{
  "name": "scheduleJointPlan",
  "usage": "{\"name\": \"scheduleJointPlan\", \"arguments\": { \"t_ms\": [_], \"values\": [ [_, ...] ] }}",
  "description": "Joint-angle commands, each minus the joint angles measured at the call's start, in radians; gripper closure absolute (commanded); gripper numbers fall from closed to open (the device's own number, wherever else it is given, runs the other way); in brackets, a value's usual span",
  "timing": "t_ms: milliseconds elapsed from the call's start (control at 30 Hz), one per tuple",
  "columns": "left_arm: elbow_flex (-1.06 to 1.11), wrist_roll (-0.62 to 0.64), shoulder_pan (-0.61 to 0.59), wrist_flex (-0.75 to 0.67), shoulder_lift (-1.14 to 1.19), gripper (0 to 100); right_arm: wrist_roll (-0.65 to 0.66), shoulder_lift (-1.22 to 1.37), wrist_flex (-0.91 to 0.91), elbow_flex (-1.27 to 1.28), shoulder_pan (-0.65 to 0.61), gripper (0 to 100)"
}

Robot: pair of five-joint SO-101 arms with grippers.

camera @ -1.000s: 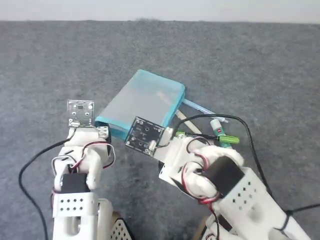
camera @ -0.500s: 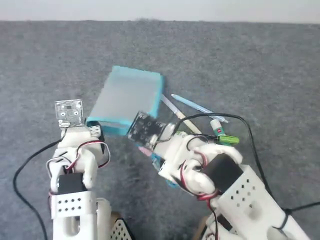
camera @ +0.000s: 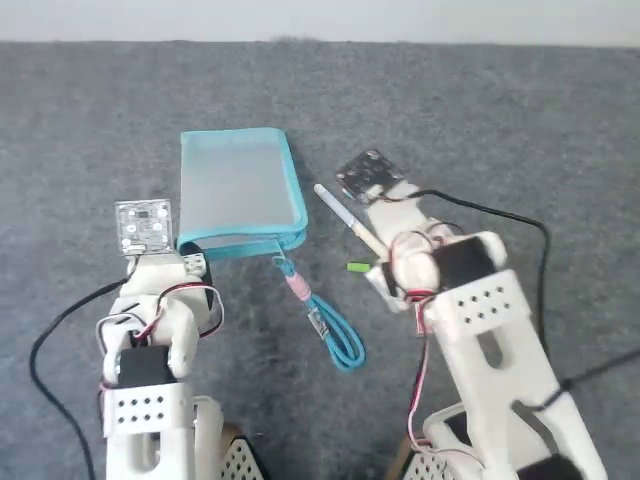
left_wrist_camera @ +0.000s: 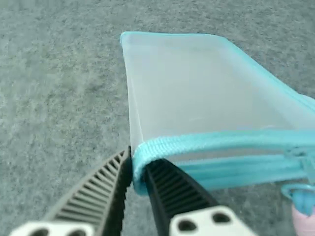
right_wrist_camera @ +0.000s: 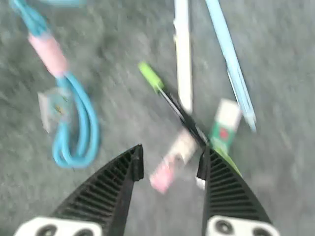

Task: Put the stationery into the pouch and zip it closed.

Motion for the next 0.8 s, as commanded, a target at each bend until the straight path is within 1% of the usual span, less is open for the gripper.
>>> {"name": "scheduleJointPlan", "arguments": {
  "t_ms": [0, 67, 200, 300, 433, 567, 767],
  "values": [
    [-0.053, -0.005, 0.012, 0.003, -0.008, 99, 0.089, -0.018, -0.151, 0.025, -0.148, 82.0],
    [-0.053, -0.005, 0.012, 0.005, -0.005, 99, 0.152, -0.038, -0.245, 0.081, -0.189, 78.8],
    [-0.053, -0.005, 0.012, 0.005, -0.002, 99, 0.203, -0.045, -0.432, 0.173, -0.196, 66.6],
    [-0.054, -0.005, 0.014, 0.003, -0.002, 99, 0.252, -0.007, -0.501, 0.187, -0.209, 60.9],
    [-0.054, -0.005, 0.017, 0.003, 0.000, 99, 0.311, 0.068, -0.587, 0.186, -0.245, 60.4],
    [-0.054, -0.005, 0.017, 0.003, 0.000, 99, 0.368, 0.151, -0.618, 0.184, -0.263, 60.4],
    [-0.061, -0.005, 0.018, 0.005, 0.000, 99, 0.373, 0.254, -0.650, 0.100, -0.260, 60.4]
  ]
}}
